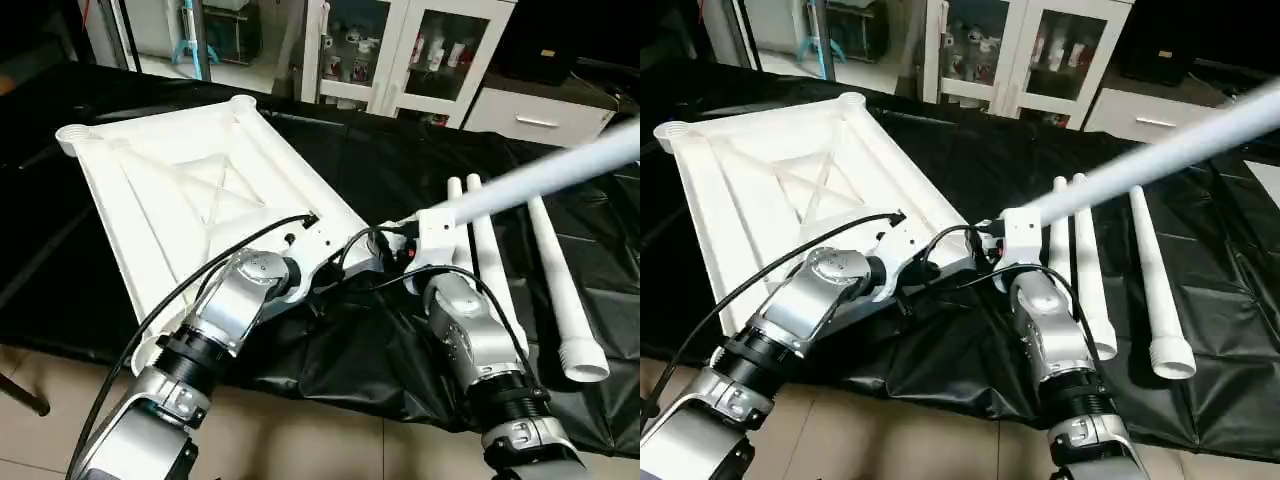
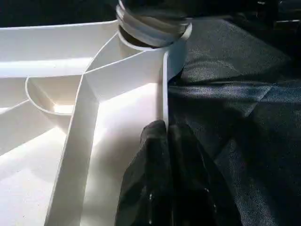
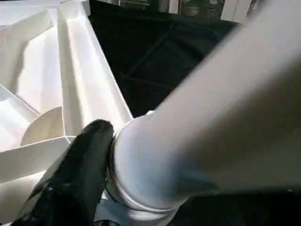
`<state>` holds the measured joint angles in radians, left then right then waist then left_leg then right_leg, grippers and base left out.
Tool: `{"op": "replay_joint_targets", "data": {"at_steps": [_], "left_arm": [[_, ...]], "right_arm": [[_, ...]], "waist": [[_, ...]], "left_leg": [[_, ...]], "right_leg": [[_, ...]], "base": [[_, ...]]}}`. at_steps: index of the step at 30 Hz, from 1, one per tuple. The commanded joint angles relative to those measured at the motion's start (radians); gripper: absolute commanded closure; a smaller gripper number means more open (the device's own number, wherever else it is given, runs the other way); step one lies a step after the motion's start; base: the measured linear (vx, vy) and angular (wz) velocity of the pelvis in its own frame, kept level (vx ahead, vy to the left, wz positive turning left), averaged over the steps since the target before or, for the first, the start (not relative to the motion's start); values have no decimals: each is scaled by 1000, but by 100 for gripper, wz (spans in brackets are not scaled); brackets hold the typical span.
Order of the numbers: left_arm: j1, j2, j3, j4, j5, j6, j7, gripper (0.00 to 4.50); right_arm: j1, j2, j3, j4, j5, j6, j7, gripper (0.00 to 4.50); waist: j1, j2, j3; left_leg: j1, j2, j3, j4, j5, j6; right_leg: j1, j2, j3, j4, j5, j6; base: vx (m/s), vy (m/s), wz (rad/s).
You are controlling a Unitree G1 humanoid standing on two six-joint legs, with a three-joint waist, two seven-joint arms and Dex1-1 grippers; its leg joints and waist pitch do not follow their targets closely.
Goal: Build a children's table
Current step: Insert table leg to table base
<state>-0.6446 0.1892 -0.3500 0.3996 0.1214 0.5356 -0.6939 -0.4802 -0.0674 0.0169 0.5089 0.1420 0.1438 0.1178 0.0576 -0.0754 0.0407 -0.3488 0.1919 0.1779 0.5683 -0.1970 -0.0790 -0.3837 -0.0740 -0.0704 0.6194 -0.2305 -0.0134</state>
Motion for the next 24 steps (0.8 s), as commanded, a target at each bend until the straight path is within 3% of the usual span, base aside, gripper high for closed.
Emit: {"op": "replay_joint_targets", "data": {"at_steps": [1, 6, 15, 20, 21, 24], "left_arm": [[5, 20, -13, 39, 16, 24, 0, 450], [4, 21, -16, 41, 17, 21, -4, 450], [17, 41, -38, 29, 16, -20, -46, 450], [31, 66, -55, 17, 18, -53, -87, 450], [35, 71, -59, 11, 17, -52, -99, 450], [46, 92, -74, -2, 13, -74, -142, 450]], "right_arm": [[8, -12, -11, -27, -12, -8, 2, 128], [6, -11, -11, -25, -15, -13, 10, 168], [19, -63, 9, -93, -2, 5, 113, 191], [52, -124, -6, -194, 79, 75, 261, 192], [56, -139, -15, -219, 113, 97, 306, 192], [53, -202, -84, -289, 295, 214, 491, 193]], "waist": [[10, 10, -56], [13, 11, -56], [16, 9, -56], [18, 7, -54], [18, 13, -53], [20, 10, -54]], "left_leg": [[5, 40, -11, -48, 24, 80], [6, 40, -10, -48, 10, 71], [4, 39, -12, -47, 10, 73], [2, 43, -13, -48, -23, 85], [2, 42, -14, -49, -26, 82], [5, 46, -13, -46, -40, 99]], "right_leg": [[58, -72, 56, -45, 212, -251], [57, -72, 57, -45, 202, -252], [60, -72, 57, -44, 205, -239], [60, -75, 57, -48, 158, -236], [59, -75, 57, -49, 150, -239], [60, -73, 57, -47, 162, -256]], "base": [[0, 0, 0], [0, 0, 0], [0, 0, 0], [0, 0, 0], [0, 0, 0], [0, 0, 0]]}}
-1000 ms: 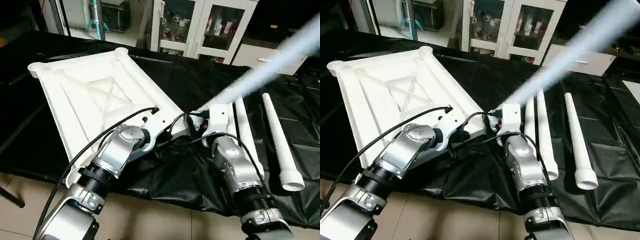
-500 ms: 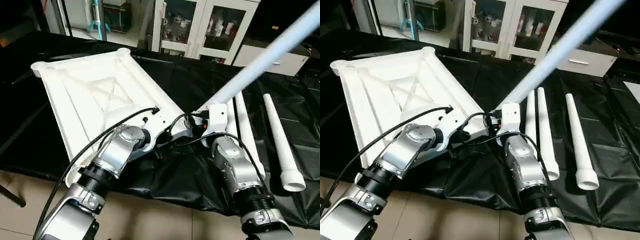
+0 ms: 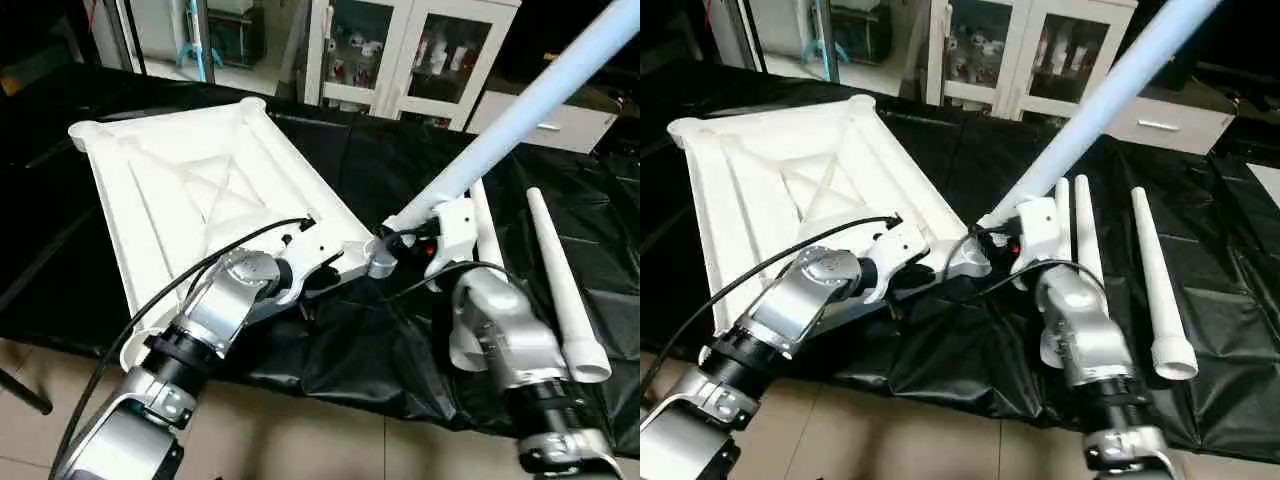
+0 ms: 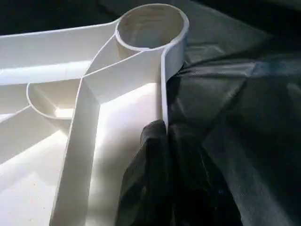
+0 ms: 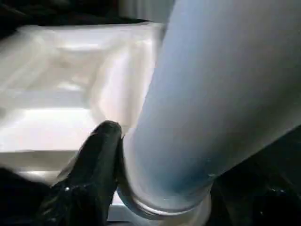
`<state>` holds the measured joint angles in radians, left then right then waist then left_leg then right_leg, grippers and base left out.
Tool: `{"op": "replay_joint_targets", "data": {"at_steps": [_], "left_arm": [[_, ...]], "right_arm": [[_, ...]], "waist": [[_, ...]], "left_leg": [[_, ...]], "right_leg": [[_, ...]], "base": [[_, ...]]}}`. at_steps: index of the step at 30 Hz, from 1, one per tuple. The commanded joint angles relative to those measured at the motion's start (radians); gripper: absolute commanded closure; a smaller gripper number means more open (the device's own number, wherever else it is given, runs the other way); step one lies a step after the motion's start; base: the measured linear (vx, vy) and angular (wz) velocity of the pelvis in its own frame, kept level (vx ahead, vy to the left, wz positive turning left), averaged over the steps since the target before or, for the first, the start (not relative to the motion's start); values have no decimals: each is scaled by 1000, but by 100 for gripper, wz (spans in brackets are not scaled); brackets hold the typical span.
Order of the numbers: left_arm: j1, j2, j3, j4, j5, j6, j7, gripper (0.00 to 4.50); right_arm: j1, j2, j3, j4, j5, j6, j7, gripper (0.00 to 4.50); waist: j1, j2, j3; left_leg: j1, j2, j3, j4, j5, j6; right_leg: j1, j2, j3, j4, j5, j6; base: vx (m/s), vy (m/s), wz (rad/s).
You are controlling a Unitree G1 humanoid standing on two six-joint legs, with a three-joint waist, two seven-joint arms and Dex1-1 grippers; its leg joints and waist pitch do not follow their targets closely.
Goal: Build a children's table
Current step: Insert table leg to table base
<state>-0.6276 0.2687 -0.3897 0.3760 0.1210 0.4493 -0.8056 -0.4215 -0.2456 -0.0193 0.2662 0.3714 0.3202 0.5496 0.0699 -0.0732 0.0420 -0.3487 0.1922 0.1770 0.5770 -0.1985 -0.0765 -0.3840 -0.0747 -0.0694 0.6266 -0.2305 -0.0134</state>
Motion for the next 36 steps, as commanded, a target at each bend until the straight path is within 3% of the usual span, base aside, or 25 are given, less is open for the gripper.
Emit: {"op": "replay_joint_targets", "data": {"at_steps": [1, 3, 4, 6, 12, 18, 23, 24, 25, 27, 28, 36], "left_arm": [[30, 16, -37, 21, 11, 7, -39, 450], [34, 33, -51, 16, 5, -14, -78, 450], [34, 34, -52, 16, 5, -15, -81, 450], [38, 48, -65, 10, 1, -45, -120, 450], [47, 78, -88, -16, -6, -74, -190, 450], [58, 86, -90, -34, -16, -61, -211, 450], [63, 85, -89, -42, -20, -59, -221, 450], [66, 86, -90, -47, -21, -63, -226, 450], [68, 88, -88, -47, -21, -74, -224, 450], [70, 90, -84, -45, -18, -93, -219, 450], [69, 91, -82, -45, -17, -95, -220, 450], [62, 91, -85, -46, -19, -92, -236, 450]], "right_arm": [[-8, -37, -59, -52, 92, 56, 90, 193], [-28, -97, -92, -37, 181, 172, 206, 194], [-29, -101, -94, -36, 186, 179, 213, 194], [-45, -154, -107, -12, 234, 269, 301, 194], [-95, -234, -106, 64, 270, 368, 417, 194], [-144, -259, -109, 107, 298, 426, 461, 194], [-146, -264, -86, 106, 274, 420, 472, 194], [-134, -270, -44, 91, 222, 380, 480, 194], [-116, -274, 21, 79, 129, 292, 464, 194], [-90, -269, 112, 66, -2, 163, 424, 194], [-85, -260, 134, 65, -26, 133, 406, 194], [-72, -253, 186, 74, -89, 78, 391, 194]], "waist": [[10, 9, -55], [15, 10, -55], [19, 8, -55], [24, 4, -54], [29, -6, -53], [36, -9, -57], [45, -11, -58], [46, -13, -57], [46, -13, -57], [44, -13, -55], [44, -13, -55], [41, -9, -56]], "left_leg": [[4, 47, -12, -54, -33, 98], [3, 45, -11, -52, -28, 99], [5, 46, -12, -52, -34, 100], [4, 45, -9, -50, -34, 97], [3, 45, -8, -49, -43, 71], [3, 45, -8, -45, 8, 84], [5, 44, -6, -42, 40, 91], [3, 45, -7, -42, 37, 88], [3, 45, -7, -42, 37, 88], [2, 44, -6, -43, 16, 56], [3, 44, -7, -45, 10, 50], [5, 44, -8, -45, 5, 61]], "right_leg": [[58, -73, 57, -54, 166, -260], [59, -72, 56, -53, 166, -268], [59, -73, 55, -54, 149, -273], [56, -75, 55, -55, 128, -277], [54, -78, 53, -58, 44, -260], [52, -77, 52, -50, 89, -269], [51, -77, 51, -46, 124, -274], [52, -76, 50, -46, 113, -272], [52, -76, 50, -46, 113, -272], [49, -79, 51, -52, 67, -245], [50, -80, 51, -53, 60, -241], [52, -75, 54, -48, 114, -247]], "base": [[0, 0, 0], [0, 0, 0], [0, 0, 0], [0, 0, 0], [0, 0, 0], [0, 0, 0], [0, 0, 0], [0, 0, 0], [0, 0, 0], [0, 0, 0], [0, 0, 0], [0, 0, 0]]}}
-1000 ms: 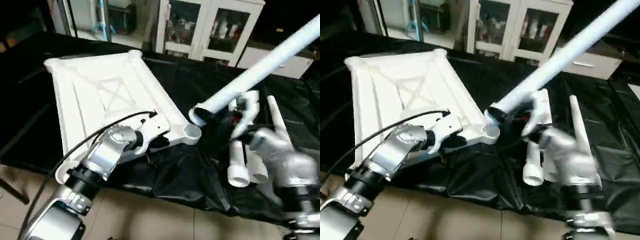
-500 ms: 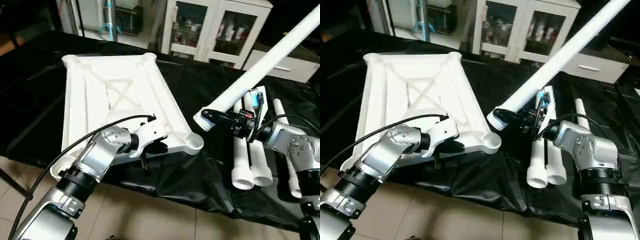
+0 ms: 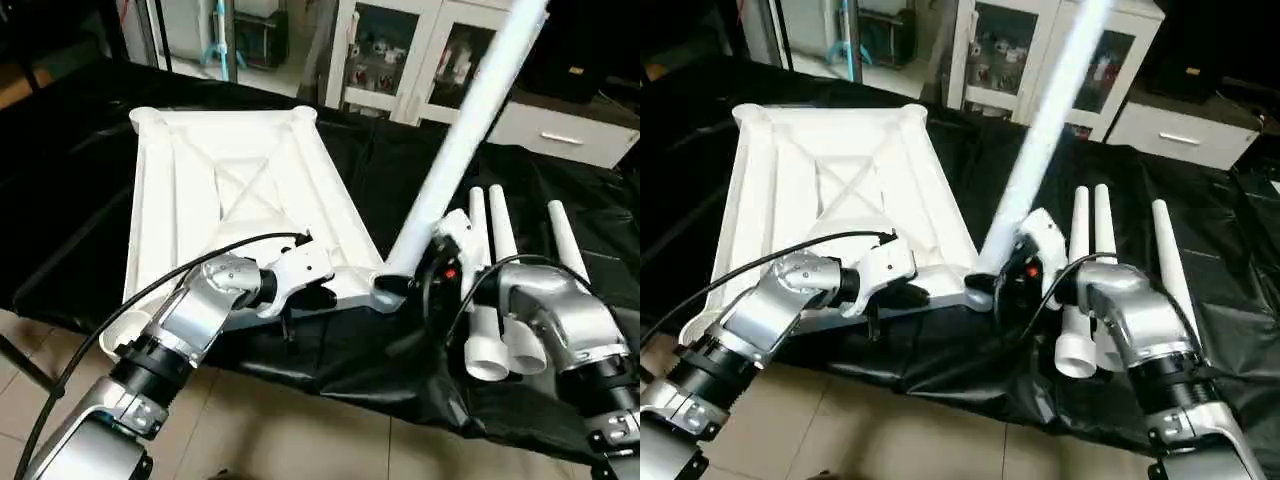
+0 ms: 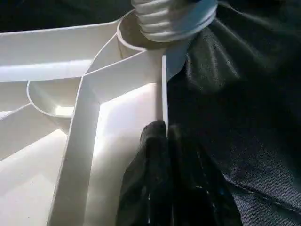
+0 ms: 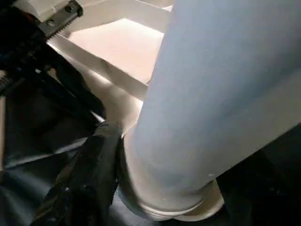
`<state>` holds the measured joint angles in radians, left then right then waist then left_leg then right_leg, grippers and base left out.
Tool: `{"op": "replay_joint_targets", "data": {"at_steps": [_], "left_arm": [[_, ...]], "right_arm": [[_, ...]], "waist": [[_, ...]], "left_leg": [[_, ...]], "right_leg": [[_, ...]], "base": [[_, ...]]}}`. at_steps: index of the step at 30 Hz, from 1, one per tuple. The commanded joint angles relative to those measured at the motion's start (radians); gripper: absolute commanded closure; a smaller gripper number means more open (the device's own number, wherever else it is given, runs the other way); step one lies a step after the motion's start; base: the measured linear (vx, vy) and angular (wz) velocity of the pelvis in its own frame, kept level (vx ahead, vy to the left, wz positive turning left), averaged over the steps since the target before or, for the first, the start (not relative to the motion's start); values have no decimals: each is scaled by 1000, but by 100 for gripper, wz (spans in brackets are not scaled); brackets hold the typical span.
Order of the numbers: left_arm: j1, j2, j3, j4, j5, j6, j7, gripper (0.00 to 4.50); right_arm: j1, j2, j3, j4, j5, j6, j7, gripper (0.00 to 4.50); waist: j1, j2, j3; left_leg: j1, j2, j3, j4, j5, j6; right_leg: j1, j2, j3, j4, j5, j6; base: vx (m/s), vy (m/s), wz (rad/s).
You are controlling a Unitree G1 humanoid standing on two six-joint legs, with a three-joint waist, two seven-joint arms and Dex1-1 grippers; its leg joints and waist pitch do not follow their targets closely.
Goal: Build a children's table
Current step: Insert table leg to table base
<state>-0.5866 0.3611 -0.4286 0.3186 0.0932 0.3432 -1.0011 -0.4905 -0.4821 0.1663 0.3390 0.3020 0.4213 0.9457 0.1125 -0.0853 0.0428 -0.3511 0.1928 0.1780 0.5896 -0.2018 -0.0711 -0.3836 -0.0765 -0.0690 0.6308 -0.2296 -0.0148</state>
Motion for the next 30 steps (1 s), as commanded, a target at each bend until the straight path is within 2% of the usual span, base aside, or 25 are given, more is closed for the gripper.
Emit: {"op": "replay_joint_targets", "data": {"at_steps": [1, 6, 7, 10, 11, 15, 23, 25, 27, 28, 30], "left_arm": [[20, -2, -48, 10, 8, 14, -44, 450], [20, -2, -60, 11, 6, 9, -64, 450], [18, -3, -62, 12, 6, 9, -66, 450], [14, -5, -64, 18, 9, 7, -67, 450], [13, -5, -64, 20, 10, 7, -68, 450], [10, -6, -64, 22, 13, 8, -73, 450], [12, -7, -68, 21, 16, 13, -78, 450], [14, -7, -68, 18, 17, 14, -78, 450], [17, -7, -68, 14, 18, 16, -77, 450], [18, -6, -68, 11, 18, 16, -77, 450], [19, -6, -68, 9, 17, 17, -77, 450]], "right_arm": [[-5, -17, 3, 11, -27, -32, -2, 194], [-32, -6, 9, 82, -58, -82, 4, 194], [-37, -8, 16, 92, -59, -78, 15, 194], [-42, -19, 33, 107, -77, -78, 39, 194], [-42, -21, 35, 111, -81, -80, 45, 194], [-48, -6, 28, 141, -83, -80, 57, 194], [-61, 22, 36, 223, -99, -90, 57, 194], [-66, 28, 35, 247, -109, -103, 48, 194], [-75, 43, 27, 290, -118, -129, 26, 194], [-77, 47, 24, 299, -119, -136, 20, 194], [-79, 52, 19, 309, -117, -139, 14, 194]], "waist": [[-3, 2, -57], [-4, 2, -58], [-5, 0, -58], [-4, 1, -58], [-4, -2, -58], [-4, 1, -59], [-5, 3, -60], [-5, -1, -60], [-5, 1, -60], [-6, -3, -60], [-6, -1, -59]], "left_leg": [[7, 43, -9, -58, 6, 55], [7, 43, -8, -57, 1, 59], [7, 43, -8, -56, 2, 60], [7, 44, -8, -55, 9, 69], [8, 44, -7, -55, 12, 72], [9, 44, -8, -54, 17, 77], [10, 45, -8, -55, 4, 69], [10, 45, -8, -55, 0, 66], [11, 44, -7, -55, 1, 62], [11, 44, -7, -55, 2, 63], [8, 44, -8, -55, 1, 64]], "right_leg": [[51, -73, 53, -52, 113, -246], [52, -73, 54, -51, 119, -262], [52, -72, 53, -51, 120, -263], [52, -72, 53, -49, 131, -267], [52, -72, 53, -49, 134, -267], [52, -72, 53, -48, 141, -272], [51, -73, 52, -48, 132, -279], [52, -73, 52, -49, 130, -281], [51, -74, 52, -48, 127, -282], [51, -73, 52, -48, 128, -283], [52, -73, 52, -48, 127, -280]], "base": [[0, 0, 0], [0, 0, 0], [0, 0, 0], [0, 0, 0], [0, 0, 0], [0, 0, 0], [0, 0, 0], [0, 0, 0], [0, 0, 0], [0, 0, 0], [0, 0, 0]]}}
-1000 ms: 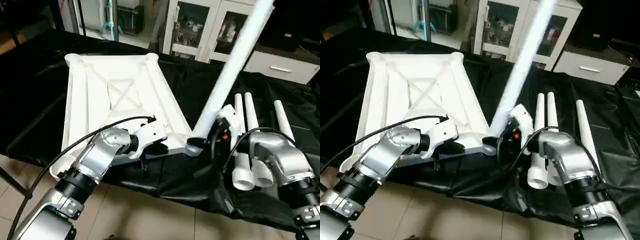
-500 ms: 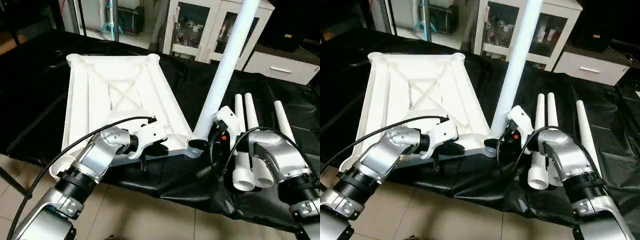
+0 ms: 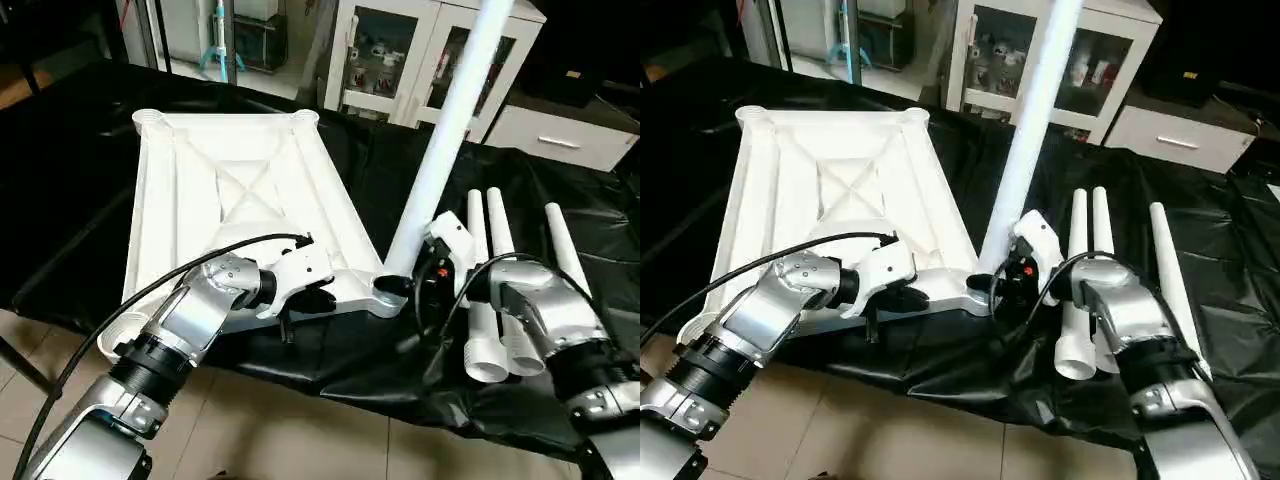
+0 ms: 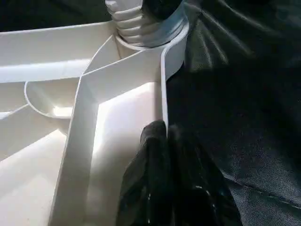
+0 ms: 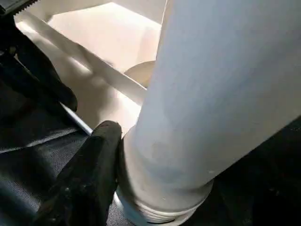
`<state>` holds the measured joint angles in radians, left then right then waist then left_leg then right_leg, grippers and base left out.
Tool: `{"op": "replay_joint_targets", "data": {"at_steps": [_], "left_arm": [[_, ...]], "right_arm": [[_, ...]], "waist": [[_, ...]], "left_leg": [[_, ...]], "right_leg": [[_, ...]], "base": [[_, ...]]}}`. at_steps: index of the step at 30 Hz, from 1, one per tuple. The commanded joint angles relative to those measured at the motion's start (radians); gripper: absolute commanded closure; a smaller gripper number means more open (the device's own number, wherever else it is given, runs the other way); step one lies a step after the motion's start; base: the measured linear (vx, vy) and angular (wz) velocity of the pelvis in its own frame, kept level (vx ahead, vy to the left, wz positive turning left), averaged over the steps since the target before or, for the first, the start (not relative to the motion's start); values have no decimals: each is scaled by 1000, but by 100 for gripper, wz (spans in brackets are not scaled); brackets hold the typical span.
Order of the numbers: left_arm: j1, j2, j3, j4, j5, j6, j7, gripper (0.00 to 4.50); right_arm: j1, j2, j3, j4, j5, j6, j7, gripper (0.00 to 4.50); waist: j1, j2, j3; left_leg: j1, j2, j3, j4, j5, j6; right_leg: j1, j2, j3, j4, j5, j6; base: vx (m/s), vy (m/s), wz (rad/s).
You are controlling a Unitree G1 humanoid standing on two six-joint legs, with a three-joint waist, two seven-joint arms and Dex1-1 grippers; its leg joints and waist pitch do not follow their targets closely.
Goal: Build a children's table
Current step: Insert table leg to table base
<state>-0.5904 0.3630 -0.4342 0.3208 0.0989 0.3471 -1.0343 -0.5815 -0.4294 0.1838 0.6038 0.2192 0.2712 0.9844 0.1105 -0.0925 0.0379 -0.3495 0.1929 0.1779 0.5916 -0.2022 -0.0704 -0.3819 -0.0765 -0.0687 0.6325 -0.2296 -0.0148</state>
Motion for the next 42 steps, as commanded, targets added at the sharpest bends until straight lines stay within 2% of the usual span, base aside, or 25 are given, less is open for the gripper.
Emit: {"op": "replay_joint_targets", "data": {"at_steps": [1, 6, 13, 18, 22, 23, 24, 25, 26, 27, 34, 42], "left_arm": [[27, -7, -60, 0, 6, 12, -48, 450], [35, -2, -60, -10, 2, 11, -53, 450], [44, 1, -58, -17, 6, 11, -51, 450], [48, 1, -59, -21, 6, 14, -51, 450], [50, -1, -59, -23, 7, 15, -49, 450], [50, -2, -60, -22, 7, 15, -49, 450], [49, -2, -60, -22, 7, 15, -48, 450], [49, -3, -60, -21, 7, 15, -49, 450], [49, -3, -60, -21, 7, 15, -49, 450], [47, -4, -61, -18, 8, 14, -49, 450], [38, -10, -60, -7, 11, 9, -52, 450], [35, -8, -57, -4, 13, 7, -50, 450]], "right_arm": [[10, 11, -9, 56, -29, 2, -33, 194], [12, 25, -17, 68, -26, -13, -33, 194], [56, 39, -31, 56, -13, -15, -32, 194], [115, 56, -57, 31, 10, -18, -52, 194], [188, 84, -103, 2, 39, -50, -91, 194], [205, 92, -115, -6, 43, -59, -101, 194], [211, 95, -119, -9, 45, -63, -105, 194], [233, 103, -125, -20, 46, -78, -112, 194], [233, 103, -125, -20, 46, -78, -112, 194], [253, 108, -124, -32, 44, -91, -116, 194], [289, 131, -149, -26, 36, -140, -158, 194], [322, 138, -168, -7, 15, -239, -197, 194]], "waist": [[-3, 4, -54], [-10, 1, -55], [-13, -3, -56], [-12, -2, -55], [-10, 3, -53], [-9, 1, -52], [-9, 2, -52], [-9, 7, -52], [-10, 3, -52], [-10, 5, -52], [-8, 10, -52], [-11, 12, -46]], "left_leg": [[8, 44, -8, -58, -10, 61], [9, 45, -10, -62, -41, 40], [7, 45, -10, -61, -23, 48], [10, 48, -11, -65, -55, 40], [13, 49, -12, -71, -110, 14], [14, 49, -11, -71, -117, 9], [12, 49, -13, -72, -118, 6], [13, 49, -14, -74, -123, 3], [13, 49, -14, -73, -128, 1], [12, 49, -14, -74, -131, 0], [13, 49, -14, -76, -138, -7], [12, 51, -18, -85, -208, -23]], "right_leg": [[50, -74, 52, -52, 108, -274], [49, -73, 51, -55, 73, -260], [50, -73, 52, -53, 109, -258], [47, -73, 51, -58, 85, -256], [44, -74, 51, -64, 33, -243], [43, -75, 52, -66, 27, -236], [44, -76, 52, -66, 23, -231], [44, -75, 51, -67, 14, -229], [44, -75, 51, -68, 6, -225], [44, -75, 52, -69, 2, -224], [43, -74, 52, -70, 12, -221], [39, -76, 53, -84, -99, -192]], "base": [[0, 0, 0], [0, 0, 0], [0, 0, 0], [0, 0, 0], [0, 0, 0], [0, 0, 0], [0, 0, 0], [0, 0, 0], [0, 0, 0], [0, 0, 0], [0, 0, 0], [0, 0, 0]]}}
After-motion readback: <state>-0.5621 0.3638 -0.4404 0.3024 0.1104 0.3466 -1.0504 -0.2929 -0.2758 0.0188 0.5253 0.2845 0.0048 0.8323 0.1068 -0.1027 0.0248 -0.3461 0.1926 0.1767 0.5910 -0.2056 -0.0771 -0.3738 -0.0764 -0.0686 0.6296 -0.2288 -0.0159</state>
